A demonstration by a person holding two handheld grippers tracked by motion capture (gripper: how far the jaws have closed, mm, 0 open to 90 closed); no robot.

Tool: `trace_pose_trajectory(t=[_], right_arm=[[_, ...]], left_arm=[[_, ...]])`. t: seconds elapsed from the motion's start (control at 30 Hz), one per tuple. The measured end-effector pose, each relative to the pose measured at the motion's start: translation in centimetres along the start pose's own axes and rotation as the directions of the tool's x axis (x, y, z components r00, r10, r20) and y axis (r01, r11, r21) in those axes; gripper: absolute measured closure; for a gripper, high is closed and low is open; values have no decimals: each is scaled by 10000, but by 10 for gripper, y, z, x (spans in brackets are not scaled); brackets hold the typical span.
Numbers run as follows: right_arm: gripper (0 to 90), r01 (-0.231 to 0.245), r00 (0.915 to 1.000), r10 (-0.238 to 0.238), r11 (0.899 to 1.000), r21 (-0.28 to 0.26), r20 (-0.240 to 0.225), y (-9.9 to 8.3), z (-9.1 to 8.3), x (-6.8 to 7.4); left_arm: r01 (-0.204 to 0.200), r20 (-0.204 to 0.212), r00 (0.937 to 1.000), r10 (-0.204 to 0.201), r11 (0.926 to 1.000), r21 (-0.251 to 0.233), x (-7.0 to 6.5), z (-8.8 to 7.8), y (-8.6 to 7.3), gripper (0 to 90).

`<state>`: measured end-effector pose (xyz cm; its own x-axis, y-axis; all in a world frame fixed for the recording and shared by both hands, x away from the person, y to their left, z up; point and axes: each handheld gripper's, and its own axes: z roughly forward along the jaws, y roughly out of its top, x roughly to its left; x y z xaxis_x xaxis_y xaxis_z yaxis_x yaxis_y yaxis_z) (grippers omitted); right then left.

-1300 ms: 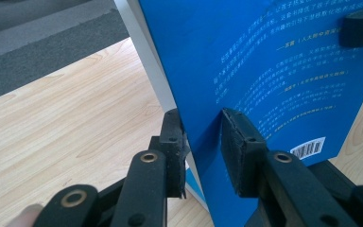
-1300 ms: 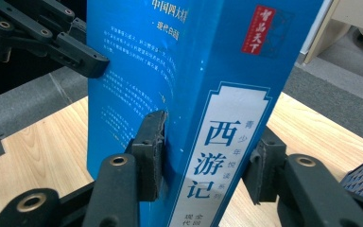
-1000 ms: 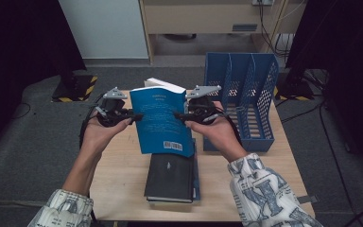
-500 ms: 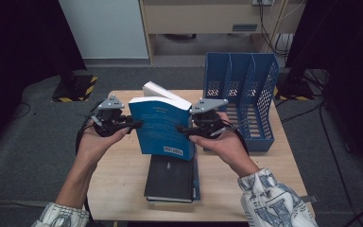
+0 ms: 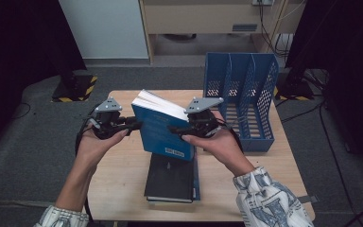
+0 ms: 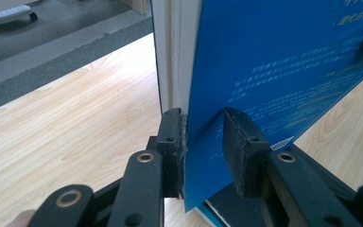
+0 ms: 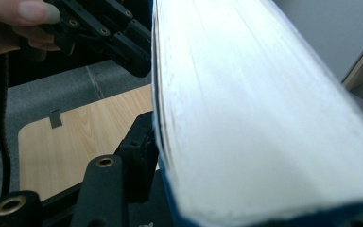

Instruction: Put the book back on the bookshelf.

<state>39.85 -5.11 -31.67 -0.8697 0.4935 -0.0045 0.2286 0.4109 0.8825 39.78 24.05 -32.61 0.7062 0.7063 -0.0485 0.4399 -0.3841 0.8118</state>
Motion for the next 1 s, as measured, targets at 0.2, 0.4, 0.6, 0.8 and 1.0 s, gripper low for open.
trace_pose_trajectory(t=[0.2, 0.4, 0.6, 0.8, 1.0], right_arm=[[379, 29, 10000, -30, 9999, -113, -36, 7, 1, 2], [401, 29, 9998, -34, 9997, -256, -199, 8, 0, 2], [365, 22, 9988, -43, 9991, -427, -488, 7, 1, 0], [360, 17, 9974, -47, 9992, -412, -716, 7, 1, -1], [497, 33, 9988, -57, 9987, -504, -481, 7, 1, -3]], left_arm=[[172, 58, 9998, -172, 9999, -1, -1, 4, -4, 667], [211, 110, 9997, -211, 9998, -58, 0, 3, -6, 665], [217, 85, 9997, -216, 9997, -59, 0, 2, -5, 665], [212, 84, 9997, -212, 9998, -50, -1, 5, -4, 646], [227, 80, 9997, -227, 9997, -27, -1, 6, -6, 639]])
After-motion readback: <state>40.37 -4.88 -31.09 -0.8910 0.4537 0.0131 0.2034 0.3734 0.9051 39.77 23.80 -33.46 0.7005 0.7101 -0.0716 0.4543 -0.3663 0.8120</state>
